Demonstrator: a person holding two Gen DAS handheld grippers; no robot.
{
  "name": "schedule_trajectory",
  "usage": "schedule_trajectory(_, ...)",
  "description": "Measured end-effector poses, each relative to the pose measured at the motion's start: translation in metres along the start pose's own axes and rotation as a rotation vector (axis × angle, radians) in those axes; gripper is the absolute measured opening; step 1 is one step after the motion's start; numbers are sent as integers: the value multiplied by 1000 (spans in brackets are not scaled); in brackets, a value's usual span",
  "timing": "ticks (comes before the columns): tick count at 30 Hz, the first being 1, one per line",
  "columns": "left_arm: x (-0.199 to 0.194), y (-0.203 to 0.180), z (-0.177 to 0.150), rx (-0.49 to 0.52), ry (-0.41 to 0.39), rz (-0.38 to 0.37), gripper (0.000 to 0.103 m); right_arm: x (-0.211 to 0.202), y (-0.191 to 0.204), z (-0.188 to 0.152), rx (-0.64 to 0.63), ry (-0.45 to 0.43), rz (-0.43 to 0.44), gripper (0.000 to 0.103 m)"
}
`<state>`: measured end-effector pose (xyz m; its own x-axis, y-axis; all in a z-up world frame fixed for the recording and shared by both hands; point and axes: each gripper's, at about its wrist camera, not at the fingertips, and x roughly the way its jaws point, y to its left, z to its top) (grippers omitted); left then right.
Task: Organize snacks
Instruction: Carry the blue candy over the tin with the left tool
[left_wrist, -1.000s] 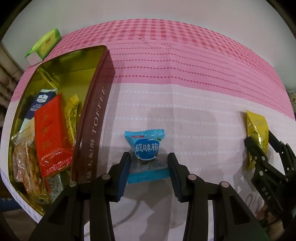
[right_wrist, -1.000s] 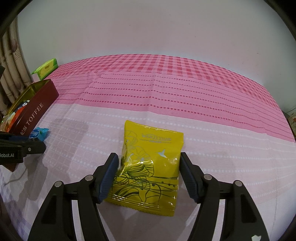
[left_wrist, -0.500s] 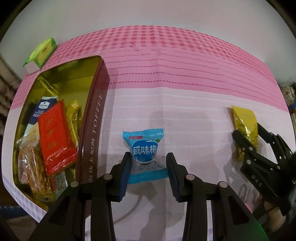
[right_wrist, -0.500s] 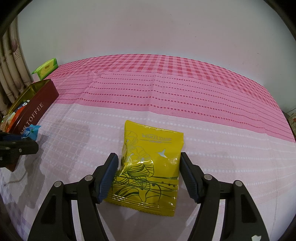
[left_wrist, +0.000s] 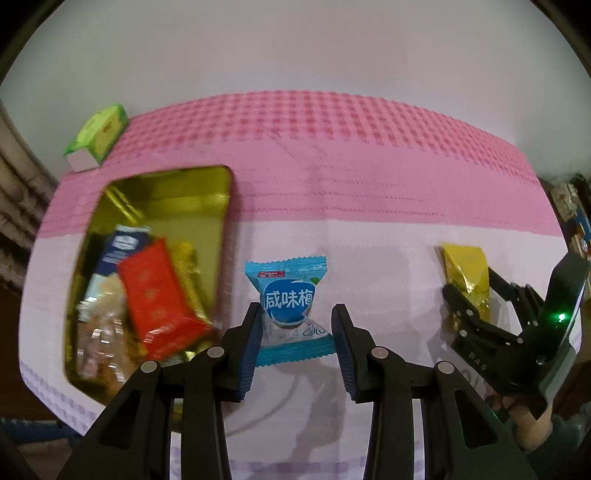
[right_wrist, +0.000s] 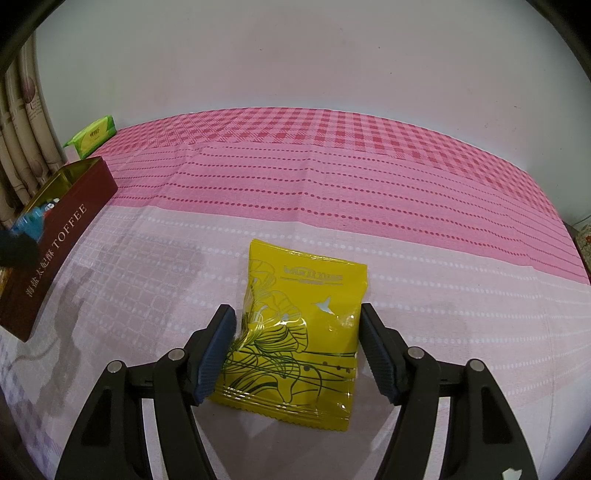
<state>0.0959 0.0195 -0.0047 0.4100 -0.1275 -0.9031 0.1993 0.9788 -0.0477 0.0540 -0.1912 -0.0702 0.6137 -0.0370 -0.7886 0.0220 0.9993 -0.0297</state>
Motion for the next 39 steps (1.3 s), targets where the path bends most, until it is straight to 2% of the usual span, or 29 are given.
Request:
schedule_trajectory(8,-27,51,-6,-24,-18,40,39,0,1,0,-1,0,-2,65)
schedule_trajectory(13,-31,78,-22,-18,2,64,39,1,0,0,-4,1,-7,64)
schedule_trajectory(24,-13,85,-56,49,69,26,39,2,1,0,-7,2,-11,64)
schedule_trajectory(34,11,89,-62,85,104,55,39,3,0,1,1,3,-25,64)
schedule_trajectory(39,12,89,-62,114,88,55,39,2,0,1,15,11,-35,65)
